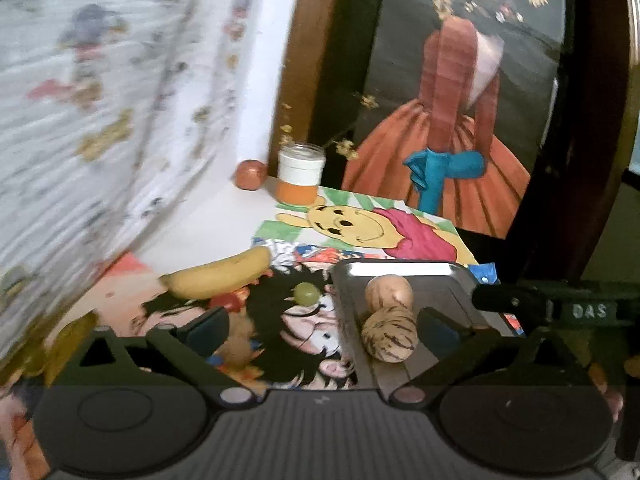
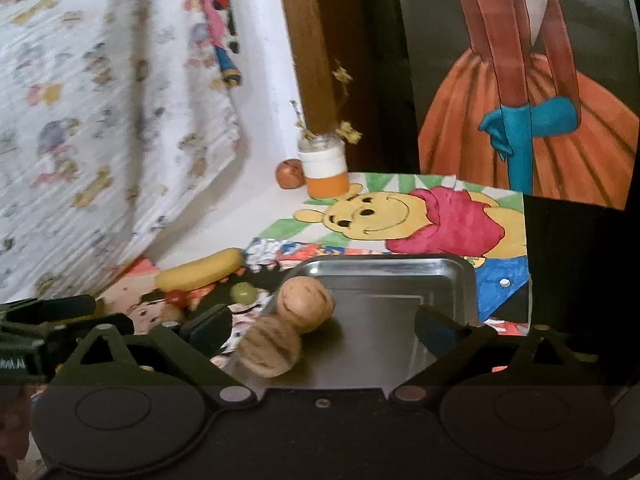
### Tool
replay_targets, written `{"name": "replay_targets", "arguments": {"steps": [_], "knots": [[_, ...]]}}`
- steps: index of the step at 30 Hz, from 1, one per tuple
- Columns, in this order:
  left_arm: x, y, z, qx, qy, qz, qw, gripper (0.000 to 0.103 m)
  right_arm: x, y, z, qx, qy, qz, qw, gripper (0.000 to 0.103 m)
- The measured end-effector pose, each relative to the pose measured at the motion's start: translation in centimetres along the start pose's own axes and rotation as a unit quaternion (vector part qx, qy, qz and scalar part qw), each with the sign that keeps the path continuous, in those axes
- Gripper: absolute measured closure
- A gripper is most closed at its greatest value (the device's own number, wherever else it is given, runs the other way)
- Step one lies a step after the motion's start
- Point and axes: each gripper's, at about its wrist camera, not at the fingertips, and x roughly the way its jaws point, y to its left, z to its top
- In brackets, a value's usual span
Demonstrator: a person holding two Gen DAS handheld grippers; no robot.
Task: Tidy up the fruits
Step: 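Open both tools and lift them away from the tray, then grasp the yellow banana with the left tool while the right tool grasps the small brown fruit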
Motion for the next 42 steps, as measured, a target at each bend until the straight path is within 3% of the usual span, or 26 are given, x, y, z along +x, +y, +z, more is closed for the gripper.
{"name": "replay_targets", "arguments": {"steps": [5, 10, 17, 26, 34, 42], "knots": [[-3.6, 1.8, -1.2, -0.025, 0.000, -0.002, 0.9997, 0.000, -3.2, 3.0, -1.3, -0.017, -0.004, 0.004, 1.000, 0.001], [-6.5, 3.0, -2.9, -0.026, 0.007, 0.021, 0.9994, 0.000, -5.9, 5.5, -3.5, -0.028, 0.011, 0.002, 1.000, 0.001], [-9.8, 4.7, -6.0, -0.022, 0.031, 0.074, 0.9966, 0.000, -8.3, 7.8, -7.5, -0.037, 0.057, -0.007, 0.998, 0.001], [-12.8, 5.4, -8.9, -0.006, 0.050, 0.085, 0.9951, 0.000, -10.0, 9.3, -11.2, -0.024, 0.118, -0.009, 0.993, 0.001], [-14.5, 7.3, -8.5, -0.011, 0.051, 0.122, 0.9912, 0.000, -9.1, 13.4, -9.9, -0.126, 0.151, 0.032, 0.980, 0.001], [-14.2, 11.1, -7.3, -0.049, 0.045, 0.158, 0.9851, 0.000, -6.5, 17.0, -6.1, -0.226, 0.108, 0.075, 0.965, 0.001]]}}
